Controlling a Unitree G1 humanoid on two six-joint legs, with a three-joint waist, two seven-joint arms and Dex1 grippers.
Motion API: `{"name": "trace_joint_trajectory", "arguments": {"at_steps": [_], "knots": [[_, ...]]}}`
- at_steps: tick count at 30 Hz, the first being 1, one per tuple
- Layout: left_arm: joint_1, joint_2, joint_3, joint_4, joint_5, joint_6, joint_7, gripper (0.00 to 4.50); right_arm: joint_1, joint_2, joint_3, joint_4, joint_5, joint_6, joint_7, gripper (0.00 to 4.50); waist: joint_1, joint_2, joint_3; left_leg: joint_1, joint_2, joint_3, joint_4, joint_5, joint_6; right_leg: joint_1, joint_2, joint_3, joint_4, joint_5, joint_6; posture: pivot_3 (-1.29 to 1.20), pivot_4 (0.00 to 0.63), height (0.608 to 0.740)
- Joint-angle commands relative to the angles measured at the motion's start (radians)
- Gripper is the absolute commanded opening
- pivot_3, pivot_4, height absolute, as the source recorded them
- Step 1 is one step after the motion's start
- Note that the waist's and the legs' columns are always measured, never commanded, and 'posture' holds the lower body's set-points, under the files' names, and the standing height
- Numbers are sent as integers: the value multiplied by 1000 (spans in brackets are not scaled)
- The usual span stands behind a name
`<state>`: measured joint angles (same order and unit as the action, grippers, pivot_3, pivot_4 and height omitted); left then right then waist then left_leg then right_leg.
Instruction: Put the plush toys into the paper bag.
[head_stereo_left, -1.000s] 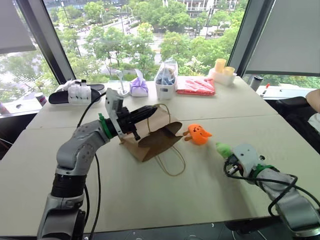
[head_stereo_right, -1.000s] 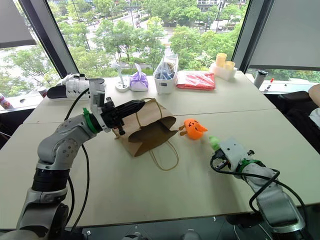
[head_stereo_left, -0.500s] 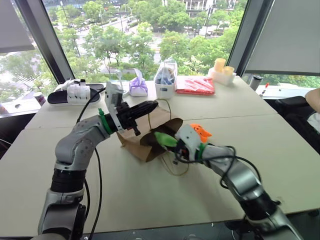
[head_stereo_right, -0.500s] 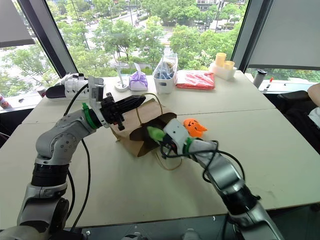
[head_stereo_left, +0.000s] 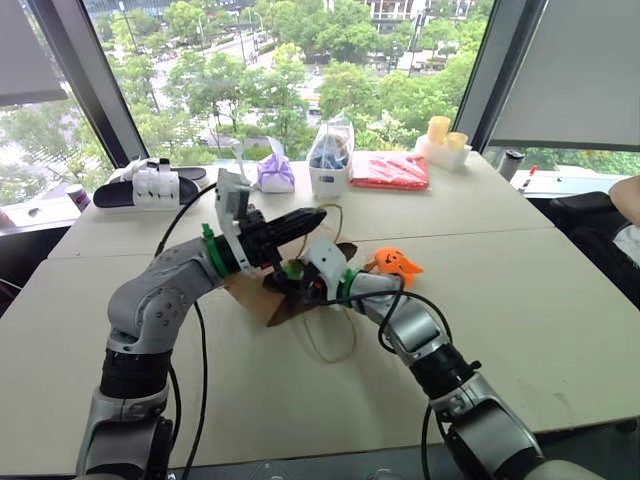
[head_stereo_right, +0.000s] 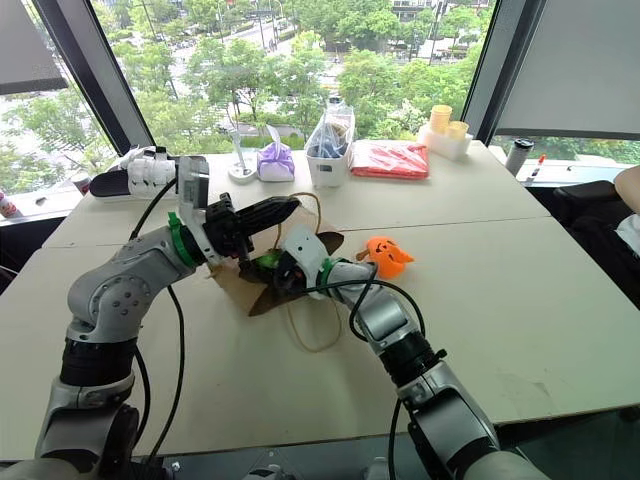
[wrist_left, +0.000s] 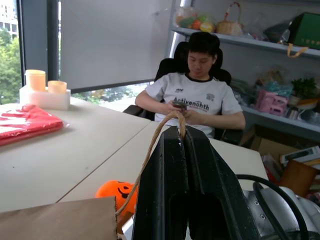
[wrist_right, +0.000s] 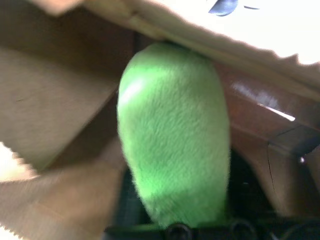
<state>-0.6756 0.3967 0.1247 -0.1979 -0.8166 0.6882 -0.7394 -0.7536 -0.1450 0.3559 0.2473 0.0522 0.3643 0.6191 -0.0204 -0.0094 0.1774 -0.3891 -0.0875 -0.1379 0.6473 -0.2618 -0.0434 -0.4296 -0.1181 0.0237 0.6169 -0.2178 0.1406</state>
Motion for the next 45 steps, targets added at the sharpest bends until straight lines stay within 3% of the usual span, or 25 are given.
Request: {"name": "trace_joint_trajectory", "arguments": {"at_steps": [1,2,3,8,11,15,20,30,34,37,42,44,45], "knots": [[-20,2,34,-11,-14,-17,16,0,-1,-3,22,-49,-26,-14,24,3252,0,0,0,0,0,0,0,0,0,0,0,0,0,0,0,0,150,740],[-20,1,35,-10,-12,-19,18,0,8,-13,27,-73,-30,-8,33,3959,0,0,0,0,0,0,0,0,0,0,0,0,0,0,0,0,150,740],[-21,0,36,-7,-9,-22,21,0,17,-26,29,-101,-40,1,32,4251,1,0,0,0,0,0,0,0,0,0,0,0,1,0,0,0,150,740],[-12,14,39,16,5,-37,10,0,108,-168,-45,-439,-10,172,69,4251,6,0,0,-1,0,0,0,0,0,-1,0,0,0,0,0,0,150,740],[-4,24,38,21,6,-40,4,0,167,-283,-171,-648,53,314,87,4251,8,0,0,-1,0,0,0,0,0,-1,0,0,0,0,0,0,150,740],[0,32,32,23,3,-42,-4,0,218,-398,-305,-712,88,388,80,4251,8,0,0,-1,0,0,0,-3,5,0,0,0,0,0,0,0,150,740],[-2,32,27,31,8,-47,-14,0,255,-448,-334,-487,29,266,25,4251,6,0,0,0,0,2,0,-3,5,0,0,0,0,0,0,0,150,740],[4,39,18,-6,19,-49,-8,0,84,-295,-223,145,-132,-96,-154,4251,0,0,0,0,0,3,0,0,0,0,0,1,0,0,0,0,150,740],[3,36,22,-21,18,-46,7,0,37,-270,-213,264,-161,-195,-196,4251,4,0,0,-1,0,2,0,0,0,0,0,1,-1,0,0,0,150,740],[7,37,23,-23,21,-49,11,0,24,-266,-218,286,-176,-234,-216,3455,0,0,0,-1,0,2,0,0,0,0,0,1,-1,0,0,0,150,740],[10,36,25,-24,13,-43,14,0,21,-273,-247,268,-166,-237,-224,1011,-2,0,0,0,0,2,0,0,0,0,0,1,-1,0,0,0,150,740],[6,35,26,-15,14,-43,13,0,27,-279,-259,239,-159,-216,-217,226,-1,0,0,0,0,2,0,0,0,0,0,1,-1,0,0,0,150,740],[1,34,24,-5,17,-46,11,0,48,-285,-266,172,-146,-180,-198,51,0,0,0,0,0,2,0,0,0,0,0,1,-1,0,0,0,150,740]]}}
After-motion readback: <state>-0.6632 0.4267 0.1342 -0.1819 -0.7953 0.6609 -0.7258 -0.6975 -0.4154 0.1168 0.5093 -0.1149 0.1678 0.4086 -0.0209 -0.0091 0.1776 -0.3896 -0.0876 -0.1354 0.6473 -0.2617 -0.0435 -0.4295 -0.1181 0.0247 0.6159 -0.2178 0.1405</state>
